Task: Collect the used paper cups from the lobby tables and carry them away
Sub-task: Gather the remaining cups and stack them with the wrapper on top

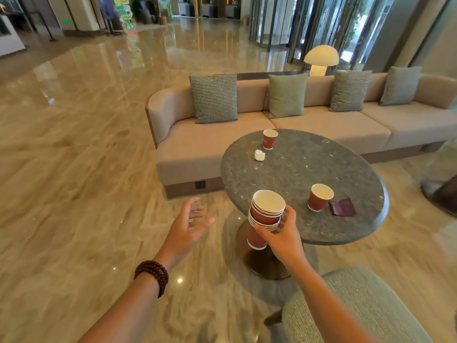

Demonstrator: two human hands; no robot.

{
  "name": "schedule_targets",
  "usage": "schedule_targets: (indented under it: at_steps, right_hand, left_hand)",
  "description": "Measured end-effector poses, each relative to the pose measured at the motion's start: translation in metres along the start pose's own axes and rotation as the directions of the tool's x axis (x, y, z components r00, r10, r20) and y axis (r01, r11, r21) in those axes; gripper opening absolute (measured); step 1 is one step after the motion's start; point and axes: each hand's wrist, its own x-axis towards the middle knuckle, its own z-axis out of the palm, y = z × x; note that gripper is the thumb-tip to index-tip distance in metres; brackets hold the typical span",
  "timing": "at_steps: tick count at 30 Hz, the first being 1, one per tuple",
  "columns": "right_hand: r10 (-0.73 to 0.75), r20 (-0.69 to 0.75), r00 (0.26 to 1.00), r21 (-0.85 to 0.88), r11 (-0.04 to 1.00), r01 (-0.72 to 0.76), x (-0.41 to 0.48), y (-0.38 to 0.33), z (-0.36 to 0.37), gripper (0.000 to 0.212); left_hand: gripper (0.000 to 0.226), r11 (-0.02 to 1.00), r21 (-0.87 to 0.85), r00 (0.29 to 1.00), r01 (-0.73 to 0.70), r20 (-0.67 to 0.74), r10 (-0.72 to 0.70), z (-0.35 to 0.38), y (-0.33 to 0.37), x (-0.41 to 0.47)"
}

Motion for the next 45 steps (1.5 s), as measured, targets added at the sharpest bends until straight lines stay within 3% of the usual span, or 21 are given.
schedule_targets:
  at_steps: [14,19,28,35,45]
  right_hand:
    - [0.098,-0.127,0.987,-0.033,0.994,-0.103,0.186,0.019,0.008,0.089]
    - [0.11,-0.152,0.982,-0.048,0.992,-0.118,0.233,0.027,0.001,0.088]
    - [0.135,-0.248,0.959,-0.038,0.988,-0.149,0.289,0.04,-0.002,0.083]
    - [0.194,-0.387,0.901,-0.013,0.976,-0.216,0.323,0.053,0.008,0.088]
    - [0.279,-0.616,0.736,0.09,0.954,-0.286,0.363,0.052,0.034,0.088]
  left_hand:
    - [0.062,1.0,-0.01,0.987,0.024,0.162,-0.022,0.044,-0.019,0.224]
    - [0.051,1.0,-0.005,0.977,-0.01,0.213,0.011,0.069,-0.016,0.285]
    - [0.057,1.0,0.005,0.934,-0.022,0.357,0.019,0.114,-0.022,0.365]
    - [0.056,0.999,0.022,0.866,-0.041,0.5,0.024,0.138,-0.039,0.433]
    - [0.048,0.992,0.042,0.732,-0.121,0.679,0.06,0.166,-0.062,0.528]
